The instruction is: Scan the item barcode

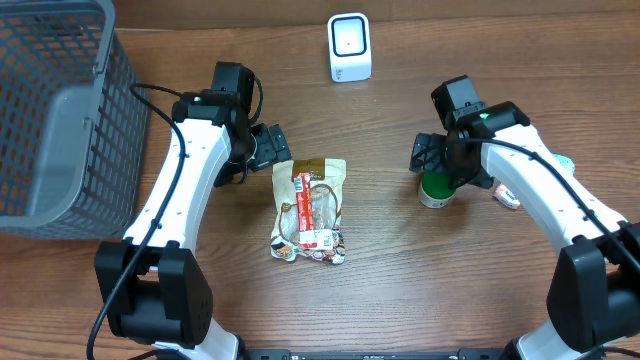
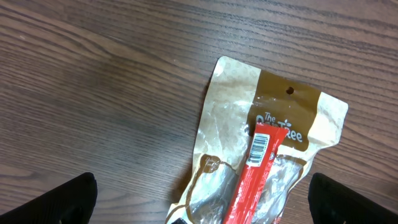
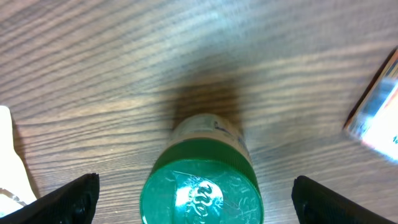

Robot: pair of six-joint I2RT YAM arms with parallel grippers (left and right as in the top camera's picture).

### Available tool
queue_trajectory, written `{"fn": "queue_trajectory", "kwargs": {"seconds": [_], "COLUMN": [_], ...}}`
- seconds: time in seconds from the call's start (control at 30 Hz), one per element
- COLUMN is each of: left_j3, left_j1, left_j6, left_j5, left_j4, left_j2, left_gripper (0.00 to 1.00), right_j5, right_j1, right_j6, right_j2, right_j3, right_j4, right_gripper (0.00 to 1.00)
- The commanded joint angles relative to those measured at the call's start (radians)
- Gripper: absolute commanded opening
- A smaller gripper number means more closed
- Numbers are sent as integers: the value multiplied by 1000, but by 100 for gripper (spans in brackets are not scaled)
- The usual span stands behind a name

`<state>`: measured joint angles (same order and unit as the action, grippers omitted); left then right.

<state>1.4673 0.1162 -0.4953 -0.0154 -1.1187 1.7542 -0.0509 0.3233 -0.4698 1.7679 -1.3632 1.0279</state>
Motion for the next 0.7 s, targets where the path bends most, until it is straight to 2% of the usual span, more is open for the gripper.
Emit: {"fn": "queue_trajectory", "kwargs": {"seconds": [0.0, 0.07, 0.17, 0.67], "left_j3": [21, 21, 21, 21], "left_j1": [2, 2, 2, 2], "left_j6": [-6, -6, -6, -6], "left_j5": [-3, -3, -3, -3], "left_j4": [1, 1, 1, 1], "left_j2": [-23, -23, -23, -23], "left_gripper": [100, 100, 100, 100], "right_j5": [33, 46, 45, 0], "right_j1": [2, 4, 18, 35], "right_j6": [96, 95, 97, 97], "right_j2": [-10, -6, 4, 26], "right_j3": [-31, -31, -26, 55], "right_j4": [37, 70, 93, 18], "right_gripper": [88, 84, 84, 82]}}
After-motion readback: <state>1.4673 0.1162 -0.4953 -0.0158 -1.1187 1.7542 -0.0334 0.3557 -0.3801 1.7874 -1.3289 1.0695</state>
